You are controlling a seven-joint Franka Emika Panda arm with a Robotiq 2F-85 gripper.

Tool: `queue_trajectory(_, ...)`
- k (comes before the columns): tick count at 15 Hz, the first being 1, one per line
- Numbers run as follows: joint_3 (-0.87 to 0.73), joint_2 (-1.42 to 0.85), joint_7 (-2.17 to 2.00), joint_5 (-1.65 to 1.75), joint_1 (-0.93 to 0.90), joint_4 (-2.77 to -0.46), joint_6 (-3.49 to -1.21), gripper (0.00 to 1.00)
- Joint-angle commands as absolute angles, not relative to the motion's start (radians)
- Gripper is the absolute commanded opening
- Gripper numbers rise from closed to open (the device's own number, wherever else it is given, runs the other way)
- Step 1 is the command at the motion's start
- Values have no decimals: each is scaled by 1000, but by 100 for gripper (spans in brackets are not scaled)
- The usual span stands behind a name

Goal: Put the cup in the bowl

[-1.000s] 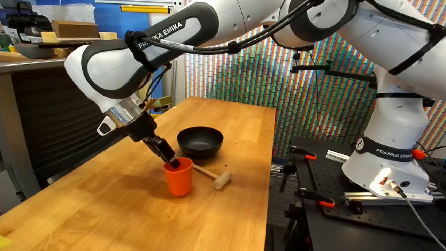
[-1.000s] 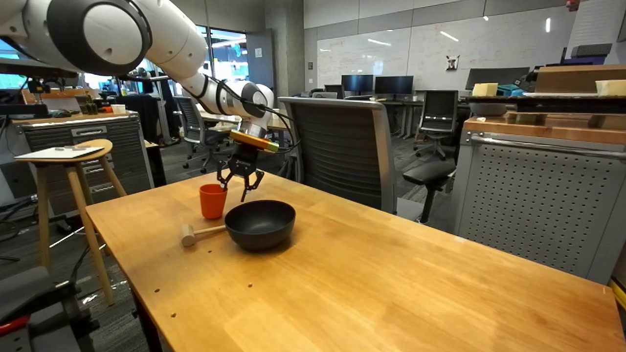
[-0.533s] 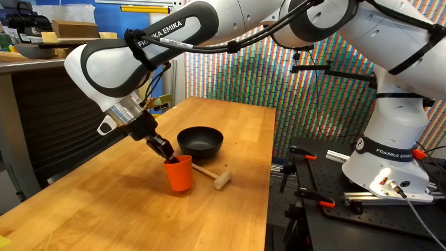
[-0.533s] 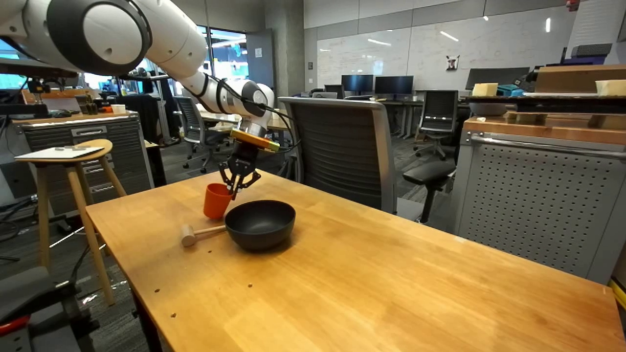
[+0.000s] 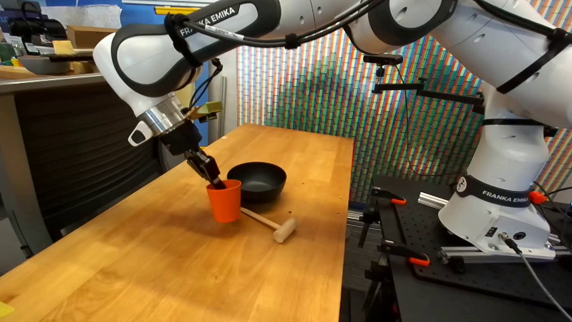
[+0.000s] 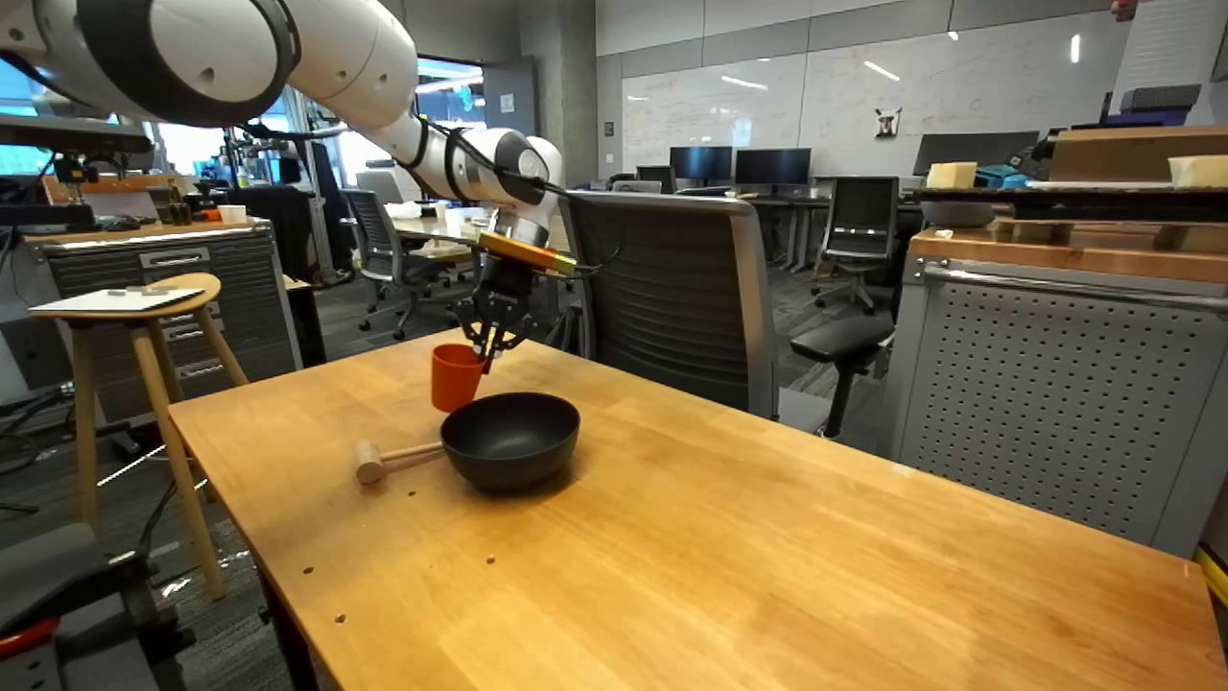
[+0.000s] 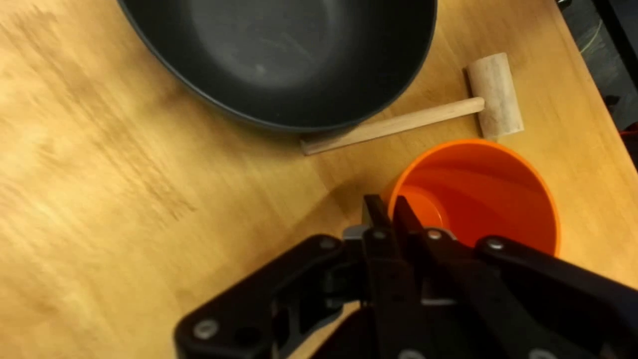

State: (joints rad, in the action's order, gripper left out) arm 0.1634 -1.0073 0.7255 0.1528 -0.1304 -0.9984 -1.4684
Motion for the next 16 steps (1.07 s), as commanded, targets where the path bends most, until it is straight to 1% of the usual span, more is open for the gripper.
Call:
queue_trajectory(1, 134, -901, 683, 154, -85, -1058, -1518, 2)
queue_trajectory(6, 73, -803, 590, 166, -48, -1116, -1578, 2)
queue_trajectory(9, 41, -766, 526, 174, -31, -1167, -1571, 2)
queue_trajectory(16, 31, -774, 451, 170, 10, -1284, -1575, 2)
